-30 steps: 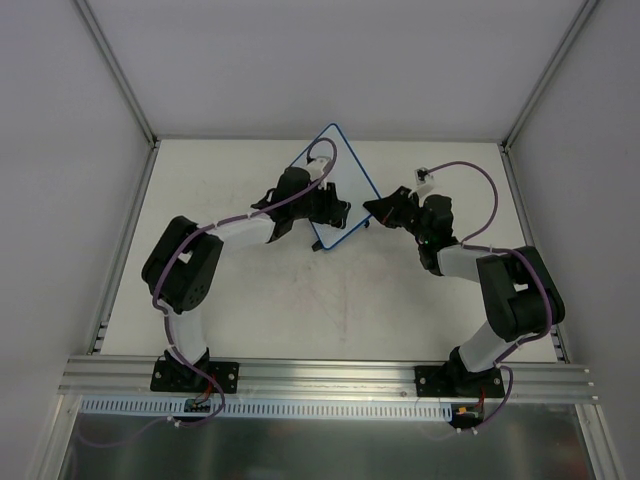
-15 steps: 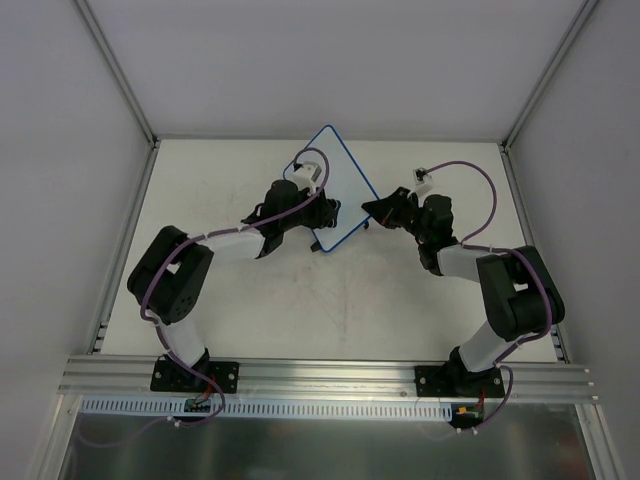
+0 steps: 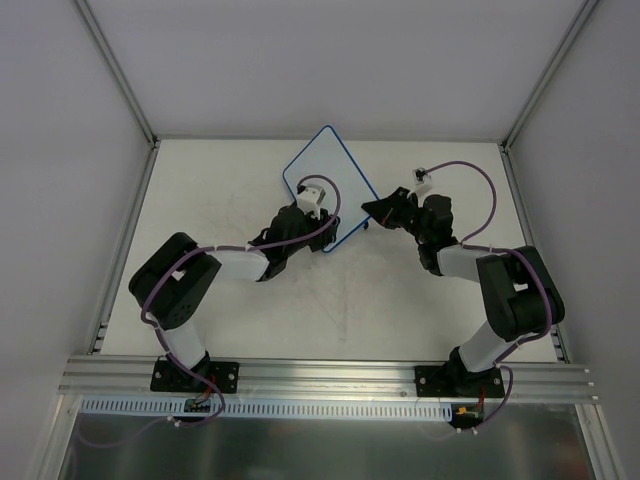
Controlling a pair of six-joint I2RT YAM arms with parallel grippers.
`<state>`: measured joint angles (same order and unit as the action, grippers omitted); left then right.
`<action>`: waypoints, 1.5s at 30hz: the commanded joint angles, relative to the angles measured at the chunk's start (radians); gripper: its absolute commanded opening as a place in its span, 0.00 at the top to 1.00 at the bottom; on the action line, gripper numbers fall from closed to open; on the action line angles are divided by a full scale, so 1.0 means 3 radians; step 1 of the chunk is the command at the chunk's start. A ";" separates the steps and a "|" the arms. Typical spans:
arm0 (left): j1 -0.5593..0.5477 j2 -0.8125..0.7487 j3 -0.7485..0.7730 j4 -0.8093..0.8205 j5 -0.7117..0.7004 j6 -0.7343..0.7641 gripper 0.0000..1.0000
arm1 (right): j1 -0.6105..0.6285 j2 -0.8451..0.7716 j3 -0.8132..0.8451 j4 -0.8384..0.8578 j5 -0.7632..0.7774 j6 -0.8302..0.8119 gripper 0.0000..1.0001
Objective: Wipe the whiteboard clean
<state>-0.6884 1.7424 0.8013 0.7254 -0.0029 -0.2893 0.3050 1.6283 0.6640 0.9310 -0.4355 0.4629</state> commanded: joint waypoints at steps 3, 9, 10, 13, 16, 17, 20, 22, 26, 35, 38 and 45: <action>-0.0012 -0.0102 0.0238 -0.0024 -0.0552 0.0325 0.96 | 0.0103 -0.0003 0.0077 0.0139 -0.0287 -0.0076 1.00; 0.0019 -0.0015 0.0739 -0.0475 -0.0799 0.0540 0.96 | 0.0103 0.0003 0.0083 0.0139 -0.0287 -0.0076 1.00; 0.0024 -0.0005 0.0755 -0.0485 -0.0738 0.0535 0.96 | 0.0098 0.0008 0.0083 0.0139 -0.0292 -0.0076 1.00; 0.0019 0.0021 0.0719 -0.0480 -0.0605 0.0444 0.97 | 0.0098 0.0003 0.0078 0.0139 -0.0292 -0.0076 1.00; 0.0004 0.0001 0.0541 -0.0322 -0.0548 0.0336 0.97 | 0.0098 0.0008 0.0083 0.0139 -0.0292 -0.0076 1.00; -0.0021 0.0001 0.0490 -0.0281 -0.0558 0.0310 0.97 | 0.0098 0.0008 0.0083 0.0133 -0.0292 -0.0070 1.00; -0.0067 0.0036 0.0331 -0.0138 -0.0583 0.0218 0.97 | 0.0098 0.0008 0.0083 0.0139 -0.0292 -0.0065 1.00; -0.0108 0.0052 0.0203 -0.0036 -0.0568 0.0152 0.97 | 0.0098 0.0013 0.0088 0.0139 -0.0297 -0.0065 1.00; -0.0246 0.0042 0.0111 0.0052 -0.0594 0.0141 0.97 | 0.0098 0.0013 0.0083 0.0139 -0.0297 -0.0065 1.00; -0.0400 -0.0071 -0.0043 0.0118 -0.0681 0.0141 0.97 | 0.0093 0.0018 0.0088 0.0133 -0.0302 -0.0055 1.00; -0.0431 -0.0086 -0.0022 0.0118 -0.0671 0.0106 0.97 | 0.0098 0.0013 0.0078 0.0139 -0.0297 -0.0055 1.00; -0.0462 -0.0285 0.0192 -0.0120 -0.0910 0.0167 0.96 | 0.0098 0.0018 0.0088 0.0133 -0.0307 -0.0060 1.00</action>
<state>-0.8043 1.7378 0.8021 0.7063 -0.2550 -0.2241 0.3050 1.6287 0.6640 0.9298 -0.4465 0.4622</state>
